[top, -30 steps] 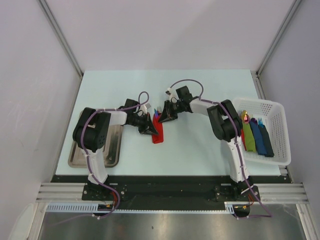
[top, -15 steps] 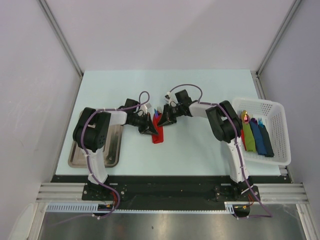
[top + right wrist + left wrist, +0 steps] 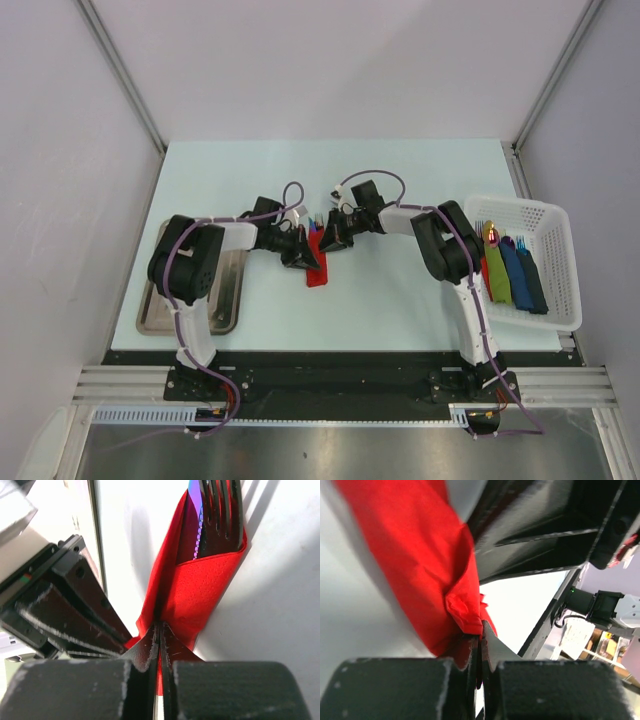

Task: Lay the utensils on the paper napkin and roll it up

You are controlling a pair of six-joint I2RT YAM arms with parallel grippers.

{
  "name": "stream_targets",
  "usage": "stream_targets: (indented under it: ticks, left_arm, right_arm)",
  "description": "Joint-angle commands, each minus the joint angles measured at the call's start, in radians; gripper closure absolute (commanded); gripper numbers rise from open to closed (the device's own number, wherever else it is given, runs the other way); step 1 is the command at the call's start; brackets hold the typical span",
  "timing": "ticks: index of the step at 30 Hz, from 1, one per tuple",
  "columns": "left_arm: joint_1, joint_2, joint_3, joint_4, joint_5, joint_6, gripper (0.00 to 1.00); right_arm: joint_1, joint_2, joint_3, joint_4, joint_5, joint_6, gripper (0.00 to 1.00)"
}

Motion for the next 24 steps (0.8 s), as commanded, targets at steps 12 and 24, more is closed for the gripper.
stream_targets:
  ticks: [12, 24]
  left_arm:
    - [-0.048, -0.03, 0.018, 0.101, 0.059, -0.063, 0.97]
    - [-0.048, -0.006, -0.042, 0.259, 0.101, -0.11, 1.0]
  right_arm:
    - [0.014, 0.069, -0.009, -0.049, 0.136, -0.049, 1.0]
    - [0.011, 0.075, -0.006, -0.053, 0.13, -0.046, 1.0]
